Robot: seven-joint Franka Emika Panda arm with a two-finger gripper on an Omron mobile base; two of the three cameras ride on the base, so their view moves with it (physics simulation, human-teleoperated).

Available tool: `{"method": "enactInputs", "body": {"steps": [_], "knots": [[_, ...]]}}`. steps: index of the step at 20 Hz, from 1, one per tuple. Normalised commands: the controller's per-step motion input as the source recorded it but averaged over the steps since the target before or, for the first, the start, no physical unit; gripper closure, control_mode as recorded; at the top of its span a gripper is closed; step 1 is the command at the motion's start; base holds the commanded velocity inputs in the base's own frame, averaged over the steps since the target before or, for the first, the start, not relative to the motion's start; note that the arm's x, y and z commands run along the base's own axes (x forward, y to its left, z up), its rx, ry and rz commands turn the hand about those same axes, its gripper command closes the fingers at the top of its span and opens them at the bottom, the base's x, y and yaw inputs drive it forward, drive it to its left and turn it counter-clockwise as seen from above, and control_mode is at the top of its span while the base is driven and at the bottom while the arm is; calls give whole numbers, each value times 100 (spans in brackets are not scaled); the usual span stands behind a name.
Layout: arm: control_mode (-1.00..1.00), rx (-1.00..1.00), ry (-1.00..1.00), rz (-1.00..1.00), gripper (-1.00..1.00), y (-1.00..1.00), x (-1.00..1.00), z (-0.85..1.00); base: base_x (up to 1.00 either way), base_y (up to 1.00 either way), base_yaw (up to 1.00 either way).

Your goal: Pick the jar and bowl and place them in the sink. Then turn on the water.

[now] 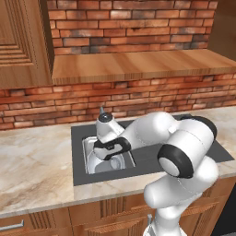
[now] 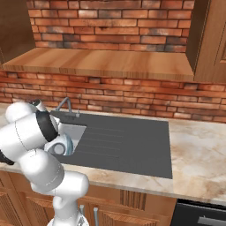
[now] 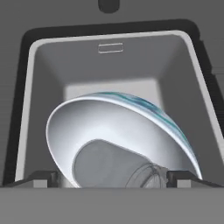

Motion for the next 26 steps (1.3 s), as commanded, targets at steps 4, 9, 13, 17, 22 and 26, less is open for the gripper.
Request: {"method": "enactInputs", "body": {"steps": [4,9,13,17,22,26], "knots": [[-100,0,-7,0,-100,-10,0,30,0,0,0],[-100,0,-8,0,-100,-10,0,27,0,0,0],[-100,0,-11,0,-100,-15,0,17,0,0,0],[-100,0,-13,0,-100,-26,0,3,0,0,0],[-100,0,-17,3,-100,-29,2,0,0,0,0],[-100,1,-19,7,-100,-30,10,0,0,0,0]]}}
